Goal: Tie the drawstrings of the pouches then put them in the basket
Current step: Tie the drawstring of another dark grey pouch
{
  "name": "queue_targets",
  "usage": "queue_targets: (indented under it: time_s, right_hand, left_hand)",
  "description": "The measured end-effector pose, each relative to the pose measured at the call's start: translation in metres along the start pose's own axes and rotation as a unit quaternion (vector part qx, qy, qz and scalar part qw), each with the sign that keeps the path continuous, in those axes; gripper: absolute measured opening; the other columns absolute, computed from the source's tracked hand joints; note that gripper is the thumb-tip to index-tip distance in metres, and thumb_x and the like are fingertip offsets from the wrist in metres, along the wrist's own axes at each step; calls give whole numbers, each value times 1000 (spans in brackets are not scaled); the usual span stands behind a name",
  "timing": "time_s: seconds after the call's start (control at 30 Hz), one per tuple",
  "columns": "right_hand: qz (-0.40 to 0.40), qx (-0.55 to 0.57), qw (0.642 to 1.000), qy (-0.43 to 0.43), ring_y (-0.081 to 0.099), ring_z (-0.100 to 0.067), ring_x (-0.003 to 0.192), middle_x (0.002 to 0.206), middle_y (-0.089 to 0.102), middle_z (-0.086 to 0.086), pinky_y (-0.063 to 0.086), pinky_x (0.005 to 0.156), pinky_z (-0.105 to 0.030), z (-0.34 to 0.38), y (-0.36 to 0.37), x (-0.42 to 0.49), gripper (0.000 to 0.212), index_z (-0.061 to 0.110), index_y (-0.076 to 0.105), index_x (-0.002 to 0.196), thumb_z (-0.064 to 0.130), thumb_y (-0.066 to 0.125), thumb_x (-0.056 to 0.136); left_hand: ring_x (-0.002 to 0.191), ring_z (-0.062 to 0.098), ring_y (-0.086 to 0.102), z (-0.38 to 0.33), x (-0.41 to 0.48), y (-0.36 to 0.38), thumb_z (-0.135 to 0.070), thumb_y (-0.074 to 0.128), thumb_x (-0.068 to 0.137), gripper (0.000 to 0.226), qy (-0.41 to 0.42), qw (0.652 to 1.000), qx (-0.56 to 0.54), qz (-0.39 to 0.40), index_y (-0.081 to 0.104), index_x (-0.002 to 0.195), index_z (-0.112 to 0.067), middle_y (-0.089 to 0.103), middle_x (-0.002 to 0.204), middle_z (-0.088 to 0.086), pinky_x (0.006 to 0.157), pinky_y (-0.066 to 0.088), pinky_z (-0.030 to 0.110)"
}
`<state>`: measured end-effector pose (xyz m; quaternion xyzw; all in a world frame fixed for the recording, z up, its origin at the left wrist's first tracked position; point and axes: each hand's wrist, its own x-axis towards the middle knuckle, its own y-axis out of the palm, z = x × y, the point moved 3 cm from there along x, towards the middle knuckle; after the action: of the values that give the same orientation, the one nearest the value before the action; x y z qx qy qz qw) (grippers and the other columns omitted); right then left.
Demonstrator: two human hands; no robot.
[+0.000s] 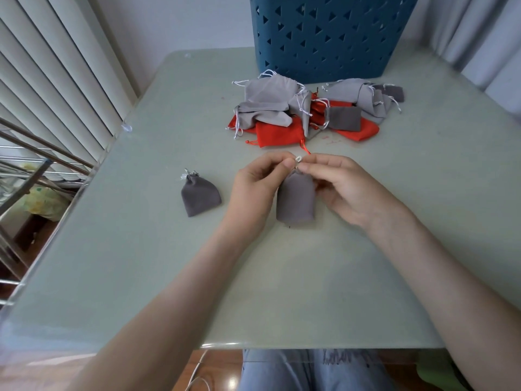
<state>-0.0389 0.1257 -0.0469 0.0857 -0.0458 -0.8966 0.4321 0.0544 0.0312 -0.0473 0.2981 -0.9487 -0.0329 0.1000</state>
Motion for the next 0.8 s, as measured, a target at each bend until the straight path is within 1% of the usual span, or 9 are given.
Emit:
queue_targets:
  time_s: [0.07,0.17,0.23,0.33,0.4,0.5,0.6,0.7,0.8]
  right_hand:
    - [24,52,998,34,46,-22,78,80,57,-10,38,69,-29,1,0,-1,6,14,71,74,11,69,69]
    - [63,69,994,48,57,-11,67,69,66,1,45,64,-22,3,-2,-5,11,11,65,79,14,58,71]
    - [66,69,995,41,58,-6,62,67,67,4,45,61,-17,1,-4,-5,12,10,60,82,15,56,71]
    - [70,49,996,27,56,-8,67,73,66,3,42,65,-18,-3,-5,-3,21,12,63,82,26,69,68]
    - [81,20,996,18,51,-14,76,80,64,-1,40,70,-23,-5,-6,-2,37,18,69,79,42,85,55]
    - [89,5,996,-2,36,-25,89,87,55,-8,33,74,-30,-7,-6,-3,46,21,72,79,54,86,50]
    - [81,-10,997,-12,36,-25,86,85,53,-8,34,69,-27,-6,-7,-3,50,21,73,79,58,85,47]
    - [86,-43,995,-13,38,-24,84,86,54,-9,34,67,-28,-2,-5,-7,42,21,74,79,53,84,53]
    - [80,-107,991,-6,45,-9,64,72,60,2,30,60,-25,3,-6,-10,7,16,69,81,20,73,78]
  left_hand:
    - [79,4,58,-1,0,1,-2,54,92,17,2,999,-31,14,64,84,-13,65,77,-9,77,44,15]
    - [81,6,59,-4,0,1,-5,57,91,16,19,999,-24,35,66,84,-17,66,79,-10,80,45,21]
    - [81,7,57,-9,-1,-1,-11,60,88,16,60,996,57,39,67,82,-24,66,80,-10,82,45,27]
    - [74,-2,52,-15,-4,-2,-8,60,89,11,123,975,182,40,66,84,-16,64,81,-11,76,37,10]
    - [76,-1,51,-17,-5,-4,-9,60,89,9,173,954,242,33,67,86,-14,63,82,-13,75,37,9]
    - [77,2,50,-16,-5,-7,-15,60,88,10,237,920,311,23,69,86,-13,64,81,-11,76,40,18]
    - [78,5,48,-15,-5,-8,-22,56,87,15,256,899,356,17,69,86,-15,65,79,-7,77,39,31]
    - [81,8,48,-15,-7,-9,-21,55,86,15,265,884,385,18,69,87,-16,59,80,-13,78,33,31]
    - [83,8,47,-14,-8,-10,-19,55,87,14,278,867,414,20,68,87,-16,53,80,-18,80,29,27]
